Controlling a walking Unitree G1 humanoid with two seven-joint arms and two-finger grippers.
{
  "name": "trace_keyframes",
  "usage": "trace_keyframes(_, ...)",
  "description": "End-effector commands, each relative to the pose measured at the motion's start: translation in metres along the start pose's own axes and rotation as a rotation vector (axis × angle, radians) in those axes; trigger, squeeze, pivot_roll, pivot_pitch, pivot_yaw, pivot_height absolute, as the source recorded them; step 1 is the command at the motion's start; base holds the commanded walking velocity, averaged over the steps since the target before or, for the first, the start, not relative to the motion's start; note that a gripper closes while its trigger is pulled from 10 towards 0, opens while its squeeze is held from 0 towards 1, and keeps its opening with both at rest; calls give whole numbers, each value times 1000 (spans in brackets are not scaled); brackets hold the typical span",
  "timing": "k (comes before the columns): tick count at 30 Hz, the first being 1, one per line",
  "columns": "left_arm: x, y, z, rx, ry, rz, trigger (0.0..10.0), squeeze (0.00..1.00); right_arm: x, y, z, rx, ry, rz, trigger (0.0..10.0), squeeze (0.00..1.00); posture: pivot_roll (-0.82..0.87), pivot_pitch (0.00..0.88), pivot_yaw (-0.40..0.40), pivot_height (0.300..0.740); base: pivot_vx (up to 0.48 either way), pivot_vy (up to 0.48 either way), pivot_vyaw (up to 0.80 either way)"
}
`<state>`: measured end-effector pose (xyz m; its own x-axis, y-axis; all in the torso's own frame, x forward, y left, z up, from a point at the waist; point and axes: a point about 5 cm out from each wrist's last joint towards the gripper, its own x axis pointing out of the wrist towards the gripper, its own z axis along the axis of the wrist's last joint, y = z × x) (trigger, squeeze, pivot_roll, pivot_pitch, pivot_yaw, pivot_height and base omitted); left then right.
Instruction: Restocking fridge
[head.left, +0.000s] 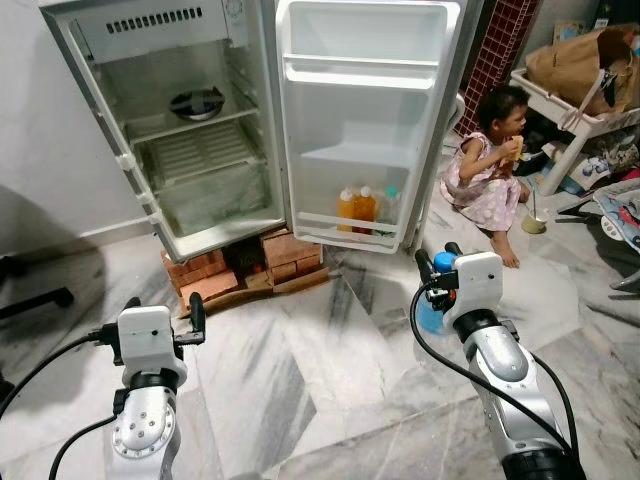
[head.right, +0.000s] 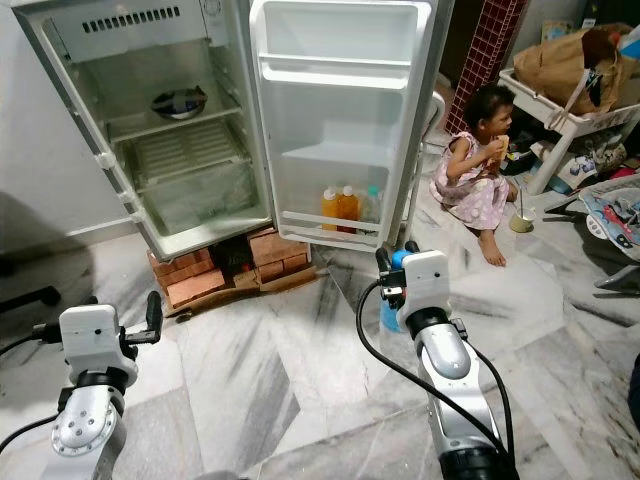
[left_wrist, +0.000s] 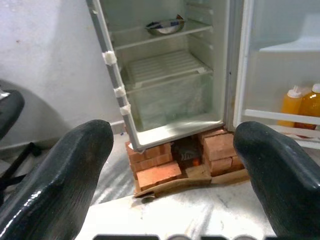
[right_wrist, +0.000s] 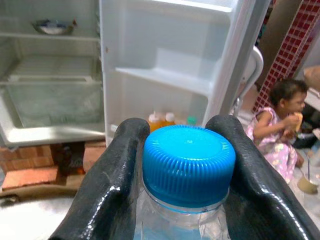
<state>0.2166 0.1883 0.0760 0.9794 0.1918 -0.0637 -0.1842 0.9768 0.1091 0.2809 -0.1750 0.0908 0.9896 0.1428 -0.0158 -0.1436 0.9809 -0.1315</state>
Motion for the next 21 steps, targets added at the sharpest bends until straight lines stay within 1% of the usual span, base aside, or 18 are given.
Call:
trace_keyframes(1, 1, 3, -1, 5, 13, 4, 10000, 0, 5, 1, 8, 1, -32, 5, 10000, 0, -42, 58, 19, 740, 330, 0, 0)
trace_keyframes(6, 5, 2, 0, 3, 5, 0, 10000, 0, 8, 4, 12, -4, -52, 20, 10000, 0, -50, 58, 26, 740, 338, 0, 0)
trace_keyframes(9, 7, 1, 2, 2, 0, -4, 10000, 0, 9, 5, 14, -6, -58, 26, 10000, 0, -51, 60, 25, 740, 349, 0, 681)
trace_keyframes(15, 9, -1, 2, -3, -2, -3, 10000, 0, 11, 4, 15, -10, -63, 40, 10000, 0, -59, 60, 21, 740, 347, 0, 635)
trace_keyframes(21, 10, -3, 2, -6, -2, -7, 10000, 0, 13, 6, 17, -12, -72, 52, 10000, 0, -64, 60, 20, 740, 342, 0, 796)
